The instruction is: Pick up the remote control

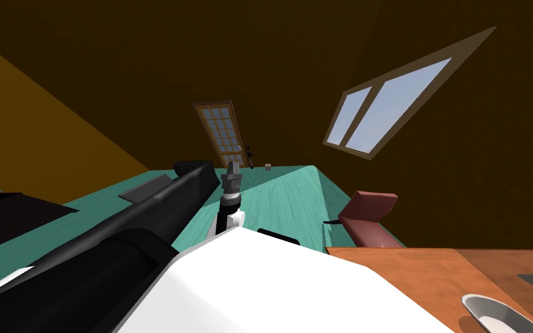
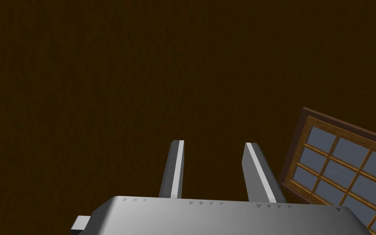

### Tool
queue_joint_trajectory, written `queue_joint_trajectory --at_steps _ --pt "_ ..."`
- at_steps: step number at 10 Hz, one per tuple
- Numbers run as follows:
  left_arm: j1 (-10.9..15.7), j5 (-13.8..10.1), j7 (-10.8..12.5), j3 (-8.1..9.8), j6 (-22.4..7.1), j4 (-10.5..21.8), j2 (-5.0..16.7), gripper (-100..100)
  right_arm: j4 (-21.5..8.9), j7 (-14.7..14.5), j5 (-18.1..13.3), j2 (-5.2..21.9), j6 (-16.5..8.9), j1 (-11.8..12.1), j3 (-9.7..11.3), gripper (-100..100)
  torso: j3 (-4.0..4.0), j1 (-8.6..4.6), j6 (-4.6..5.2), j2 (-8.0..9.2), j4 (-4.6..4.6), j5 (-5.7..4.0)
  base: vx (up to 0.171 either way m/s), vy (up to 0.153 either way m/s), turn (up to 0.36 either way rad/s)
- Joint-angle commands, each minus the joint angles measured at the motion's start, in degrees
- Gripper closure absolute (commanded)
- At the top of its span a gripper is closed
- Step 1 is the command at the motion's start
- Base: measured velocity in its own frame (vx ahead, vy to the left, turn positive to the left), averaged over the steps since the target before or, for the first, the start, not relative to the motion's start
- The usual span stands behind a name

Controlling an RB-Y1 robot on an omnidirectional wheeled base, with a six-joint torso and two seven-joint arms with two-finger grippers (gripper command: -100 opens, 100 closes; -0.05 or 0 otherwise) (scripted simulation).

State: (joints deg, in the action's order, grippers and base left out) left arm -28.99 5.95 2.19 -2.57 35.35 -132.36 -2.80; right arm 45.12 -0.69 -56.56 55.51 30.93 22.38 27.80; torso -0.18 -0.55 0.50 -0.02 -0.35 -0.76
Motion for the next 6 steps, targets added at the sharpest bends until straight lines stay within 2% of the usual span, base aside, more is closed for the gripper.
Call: queue_joint_trajectory --at_steps 1,2,4,5,6 --pt "0.0 0.0 0.0 0.00 0.0 0.0 0.0 0 -0.7 -2.8 2.4 0.0 0.3 0.1 0.1 100 0.00 0.00 0.00 0.00 0.00 0.00 0.011 0.020 -0.014" --pt "0.0 0.0 0.0 0.00 0.0 0.0 0.0 0 -3.6 -4.6 4.3 -0.1 2.2 0.1 0.4 100 0.01 -0.03 0.02 0.02 0.01 0.00 0.020 0.044 0.095" --pt "0.0 0.0 0.0 0.00 0.0 0.0 0.0 0 -4.5 -7.5 7.7 -0.1 2.2 0.1 0.4 100 0.00 0.02 0.02 -0.01 0.01 0.01 0.015 0.026 0.023" --pt "0.0 0.0 0.0 0.00 0.0 0.0 0.0 0 -4.5 -8.2 8.0 -0.1 2.2 0.1 0.4 100 0.02 -0.03 0.04 0.02 0.02 0.03 0.002 -0.001 -0.016" --pt "0.0 0.0 0.0 0.00 0.0 0.0 0.0 0 -7.2 -10.3 10.4 -0.3 4.1 0.1 0.8 100 0.03 -0.08 0.02 0.05 0.02 0.03 0.016 0.030 0.091"
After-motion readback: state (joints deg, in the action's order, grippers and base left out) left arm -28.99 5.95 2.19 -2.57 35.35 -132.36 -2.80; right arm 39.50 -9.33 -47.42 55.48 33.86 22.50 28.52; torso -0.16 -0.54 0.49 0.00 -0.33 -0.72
